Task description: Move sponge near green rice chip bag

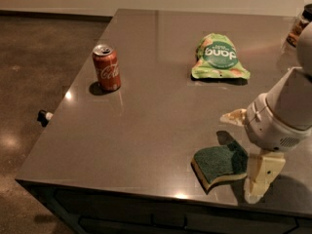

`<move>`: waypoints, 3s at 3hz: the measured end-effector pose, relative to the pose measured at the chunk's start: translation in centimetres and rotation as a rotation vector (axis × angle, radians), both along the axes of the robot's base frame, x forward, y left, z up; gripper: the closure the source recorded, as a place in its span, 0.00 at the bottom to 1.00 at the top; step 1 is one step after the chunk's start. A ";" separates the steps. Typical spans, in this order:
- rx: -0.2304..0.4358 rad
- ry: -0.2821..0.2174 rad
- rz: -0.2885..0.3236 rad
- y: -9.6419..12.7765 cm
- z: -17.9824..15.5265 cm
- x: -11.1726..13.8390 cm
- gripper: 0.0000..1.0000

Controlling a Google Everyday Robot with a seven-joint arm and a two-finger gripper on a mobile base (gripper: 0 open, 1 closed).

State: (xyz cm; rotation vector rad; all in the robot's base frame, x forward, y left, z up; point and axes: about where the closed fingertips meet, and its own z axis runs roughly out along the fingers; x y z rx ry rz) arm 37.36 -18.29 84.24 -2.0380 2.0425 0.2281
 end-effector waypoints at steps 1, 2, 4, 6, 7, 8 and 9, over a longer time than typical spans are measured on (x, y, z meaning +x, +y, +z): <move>0.018 0.003 0.046 1.3 -1.0 -0.3 0.18; 0.029 0.012 0.051 2.1 -0.7 0.4 0.49; 0.015 0.013 -0.079 1.3 2.9 6.9 1.00; 0.030 -0.076 -0.379 -3.8 4.7 17.8 1.00; 0.079 -0.122 -0.490 -5.6 5.2 21.3 0.98; 0.108 -0.151 -0.548 -6.3 5.4 23.0 0.76; 0.108 -0.149 -0.546 -6.1 5.2 23.0 0.53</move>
Offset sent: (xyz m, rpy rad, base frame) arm 0.0100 0.0283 -0.0074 0.0441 0.0310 0.0571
